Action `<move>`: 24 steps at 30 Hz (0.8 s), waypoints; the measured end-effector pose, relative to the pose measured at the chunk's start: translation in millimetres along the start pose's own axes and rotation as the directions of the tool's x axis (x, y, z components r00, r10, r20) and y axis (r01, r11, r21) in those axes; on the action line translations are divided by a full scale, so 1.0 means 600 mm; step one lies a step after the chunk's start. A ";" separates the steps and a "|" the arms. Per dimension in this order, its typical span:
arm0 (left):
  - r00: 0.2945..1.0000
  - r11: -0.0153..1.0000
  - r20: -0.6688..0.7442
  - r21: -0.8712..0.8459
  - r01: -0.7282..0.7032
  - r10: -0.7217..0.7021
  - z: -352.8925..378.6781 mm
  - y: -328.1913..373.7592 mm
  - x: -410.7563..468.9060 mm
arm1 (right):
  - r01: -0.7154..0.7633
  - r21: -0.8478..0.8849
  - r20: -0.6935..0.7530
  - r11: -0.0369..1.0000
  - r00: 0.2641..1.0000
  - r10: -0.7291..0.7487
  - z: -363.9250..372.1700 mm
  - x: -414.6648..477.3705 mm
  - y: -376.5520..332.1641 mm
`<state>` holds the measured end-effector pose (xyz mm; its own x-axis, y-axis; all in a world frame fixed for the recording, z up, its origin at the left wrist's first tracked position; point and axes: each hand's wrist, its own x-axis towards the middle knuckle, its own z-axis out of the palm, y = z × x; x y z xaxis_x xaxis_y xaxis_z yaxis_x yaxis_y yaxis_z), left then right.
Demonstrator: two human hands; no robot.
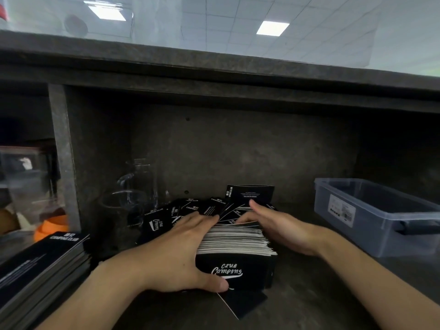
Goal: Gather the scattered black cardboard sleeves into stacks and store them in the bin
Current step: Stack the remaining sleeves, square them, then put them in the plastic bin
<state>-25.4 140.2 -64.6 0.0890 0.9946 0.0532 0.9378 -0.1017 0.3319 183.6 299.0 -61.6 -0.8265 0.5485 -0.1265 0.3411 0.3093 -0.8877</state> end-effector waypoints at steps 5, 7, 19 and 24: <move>0.999 1.000 0.032 0.011 0.003 -0.003 -0.001 -0.001 0.000 | 0.099 -0.091 -0.039 0.991 0.994 -0.103 -0.028 -0.009 0.014; 1.000 1.000 0.028 0.009 -0.001 0.001 0.000 -0.002 0.001 | 0.164 -0.116 -0.064 0.980 0.983 -0.173 -0.033 -0.013 0.012; 1.000 0.999 0.007 0.043 0.026 -0.026 -0.002 0.006 -0.002 | 0.246 -0.293 -0.144 0.924 0.944 -0.297 -0.040 -0.022 -0.006; 0.999 0.996 0.013 0.076 0.043 -0.044 -0.006 0.009 -0.005 | 0.275 -0.388 -0.174 0.880 0.916 -0.362 -0.035 -0.025 -0.010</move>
<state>-21.7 136.8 -59.6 0.0520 0.9983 0.0265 0.9634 -0.0572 0.2618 203.2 305.4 -45.2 -0.8027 0.5251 0.2828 0.2468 0.7241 -0.6440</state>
